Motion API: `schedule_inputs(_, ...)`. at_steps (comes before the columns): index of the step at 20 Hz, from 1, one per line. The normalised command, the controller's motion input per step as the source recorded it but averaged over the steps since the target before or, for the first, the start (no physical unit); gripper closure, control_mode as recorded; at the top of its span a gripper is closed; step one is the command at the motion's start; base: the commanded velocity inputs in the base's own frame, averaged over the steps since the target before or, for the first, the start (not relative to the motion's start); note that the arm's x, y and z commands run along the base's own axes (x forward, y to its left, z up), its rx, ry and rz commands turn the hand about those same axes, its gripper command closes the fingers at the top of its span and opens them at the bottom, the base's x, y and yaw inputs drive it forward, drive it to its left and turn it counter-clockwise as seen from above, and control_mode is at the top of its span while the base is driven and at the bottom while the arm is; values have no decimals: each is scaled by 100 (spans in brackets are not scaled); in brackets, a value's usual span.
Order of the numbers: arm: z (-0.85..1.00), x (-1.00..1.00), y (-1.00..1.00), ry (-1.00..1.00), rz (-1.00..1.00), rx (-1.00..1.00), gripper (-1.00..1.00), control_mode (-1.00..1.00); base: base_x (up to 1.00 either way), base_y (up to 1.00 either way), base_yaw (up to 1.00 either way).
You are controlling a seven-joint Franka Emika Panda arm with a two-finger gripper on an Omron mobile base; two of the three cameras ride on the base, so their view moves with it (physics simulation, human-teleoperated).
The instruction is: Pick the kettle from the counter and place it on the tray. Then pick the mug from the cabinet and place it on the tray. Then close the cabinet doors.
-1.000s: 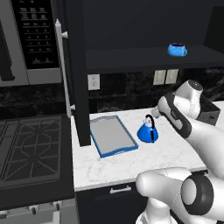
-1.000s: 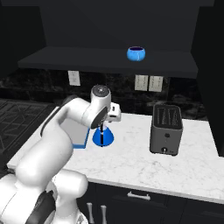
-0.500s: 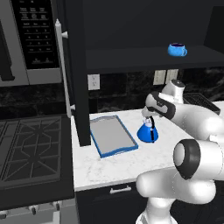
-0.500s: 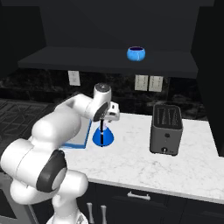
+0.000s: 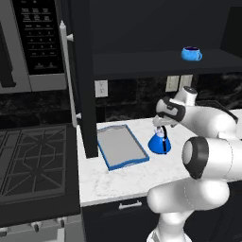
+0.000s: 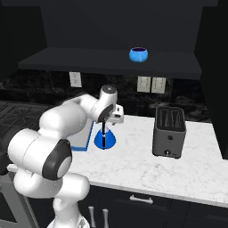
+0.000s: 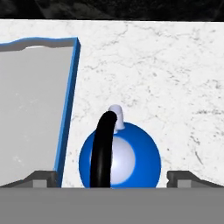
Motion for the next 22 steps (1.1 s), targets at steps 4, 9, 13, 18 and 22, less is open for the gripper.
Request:
schedule_inputs(4, -29, 0, 0, 0, 2, 0, -100, -100, 0, 0, 0)
schedule_inputs(9, -2, 0, 1, 0, 1, -1, 100, -100, 0, 0, 0)
schedule_inputs(13, 0, 0, 1, 0, 0, 0, 100, -100, 0, 0, 0)
schedule_inputs(18, 25, -20, 70, -14, 0, 0, 100, -100, 0, 0, 0)
schedule_inputs(22, 59, -37, 100, -30, 0, -4, 100, -100, 0, 0, 0)
